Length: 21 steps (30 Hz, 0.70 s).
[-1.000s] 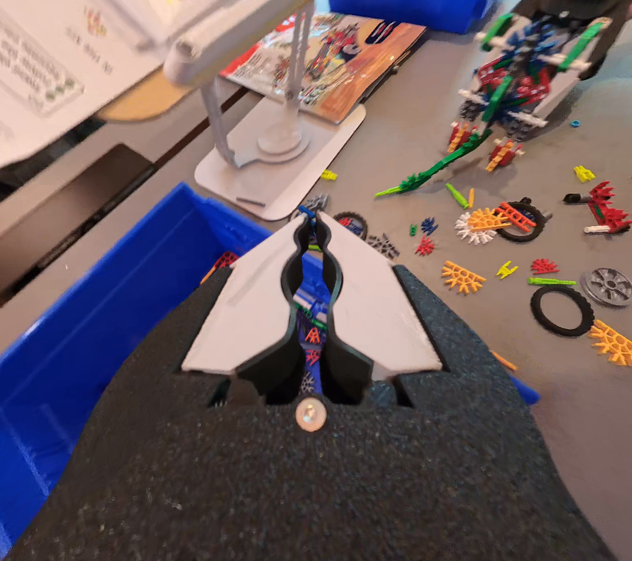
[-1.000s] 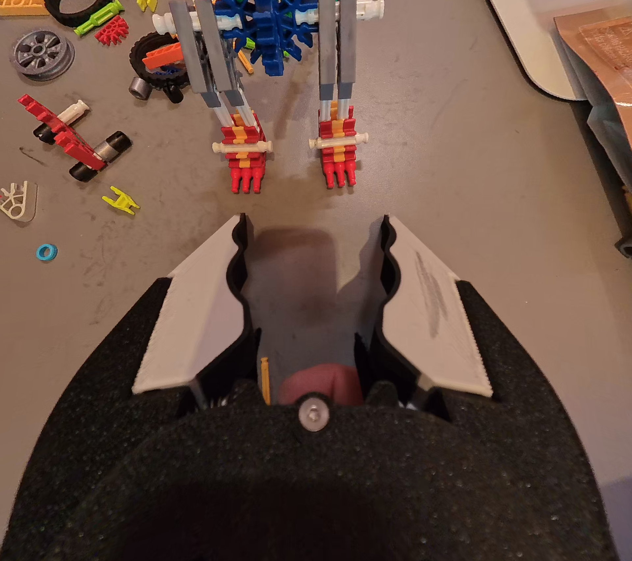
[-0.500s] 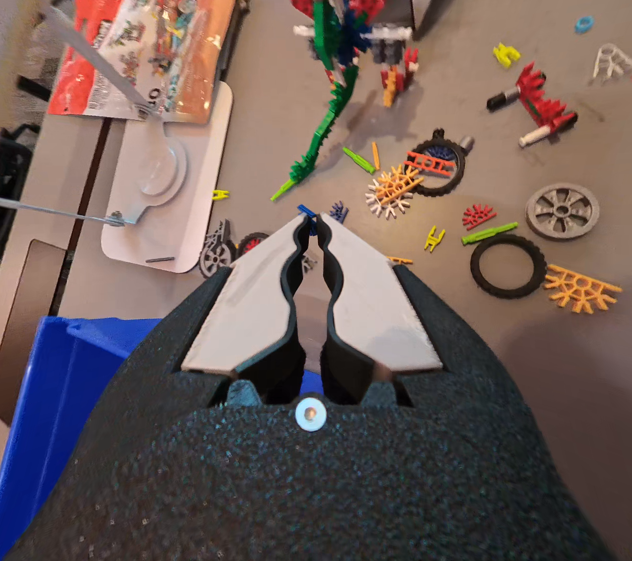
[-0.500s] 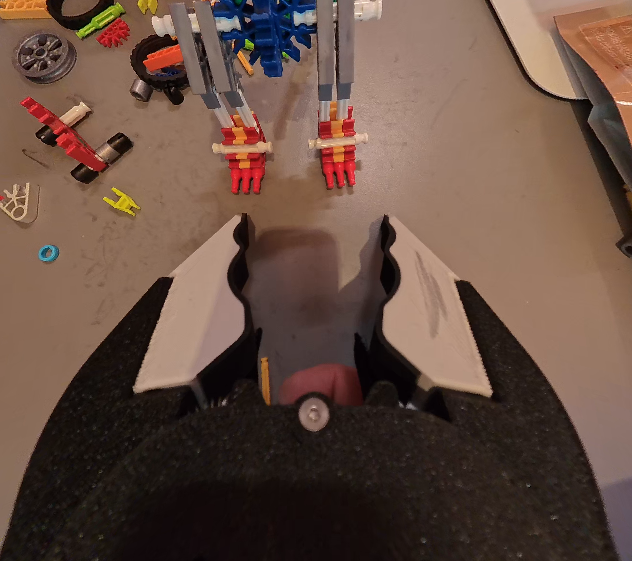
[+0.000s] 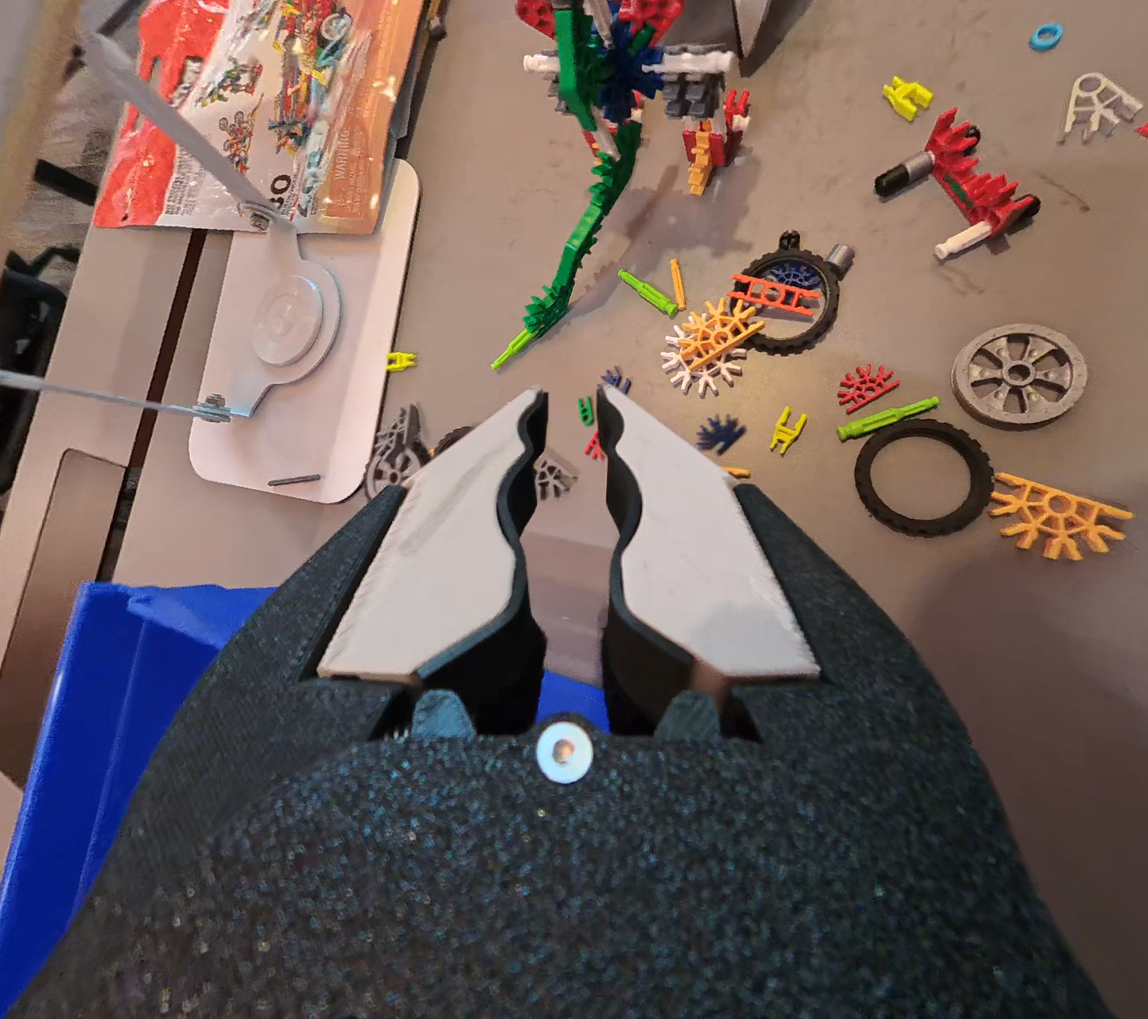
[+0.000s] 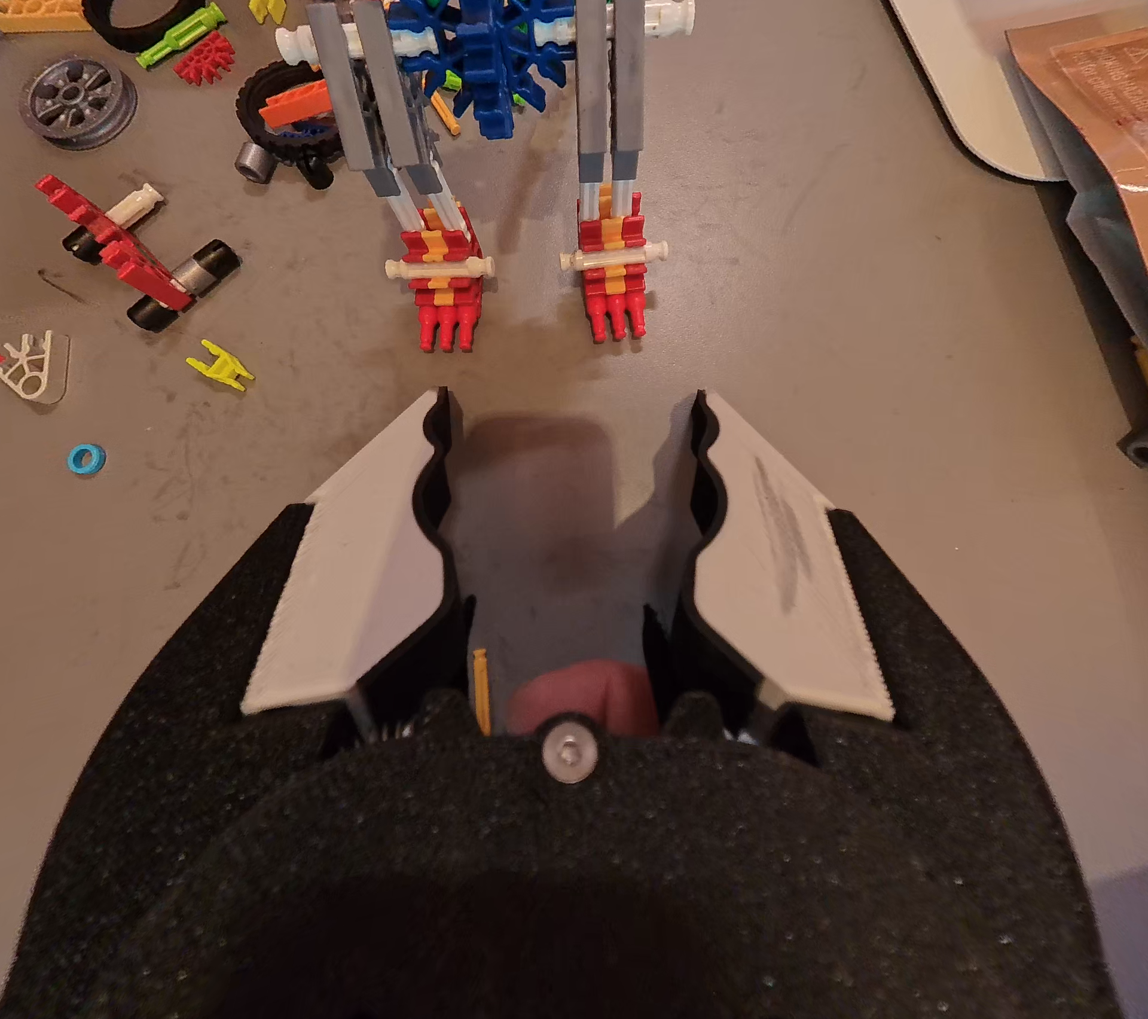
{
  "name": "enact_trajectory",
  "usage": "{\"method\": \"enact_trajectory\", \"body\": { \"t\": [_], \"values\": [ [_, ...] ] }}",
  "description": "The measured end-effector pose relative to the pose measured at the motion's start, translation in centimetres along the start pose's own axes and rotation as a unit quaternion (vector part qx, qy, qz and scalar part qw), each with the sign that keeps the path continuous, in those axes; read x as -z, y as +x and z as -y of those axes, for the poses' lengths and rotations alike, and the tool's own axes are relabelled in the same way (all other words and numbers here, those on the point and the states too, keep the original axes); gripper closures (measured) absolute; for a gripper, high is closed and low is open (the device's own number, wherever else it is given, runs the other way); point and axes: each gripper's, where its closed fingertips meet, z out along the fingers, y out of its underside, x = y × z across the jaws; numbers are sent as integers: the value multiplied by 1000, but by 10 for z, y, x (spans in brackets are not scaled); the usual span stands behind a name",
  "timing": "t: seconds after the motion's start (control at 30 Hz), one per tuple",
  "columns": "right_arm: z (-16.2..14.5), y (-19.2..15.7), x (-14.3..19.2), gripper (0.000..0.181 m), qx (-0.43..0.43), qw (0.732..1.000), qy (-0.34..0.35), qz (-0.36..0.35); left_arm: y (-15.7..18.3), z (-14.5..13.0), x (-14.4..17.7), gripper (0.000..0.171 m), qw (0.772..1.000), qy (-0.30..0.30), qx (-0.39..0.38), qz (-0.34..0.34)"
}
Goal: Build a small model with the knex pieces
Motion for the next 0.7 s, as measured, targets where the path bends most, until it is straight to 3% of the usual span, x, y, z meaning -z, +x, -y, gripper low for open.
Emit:
{"method": "enact_trajectory", "body": {
  "t": [0.2,0.33,0.4,0.5,0.6,0.7],
  "values": [
    [0,0,0,103,1,1000,0,-1,-52,-6,43,157,994,40,60,82],
    [0,0,0,103,1,1000,0,-1,-103,-40,74,164,974,57,139,169],
    [0,0,0,103,1,1000,-1,-1,-119,-61,81,165,961,67,200,179],
    [0,0,0,103,1,1000,0,-1,-123,-102,72,165,953,8,251,170],
    [0,0,0,103,1,1000,0,-1,-110,-135,56,162,957,-78,240,147],
    [0,0,0,103,1,1000,0,-1,-95,-152,41,163,957,-121,237,116]
  ]
}}
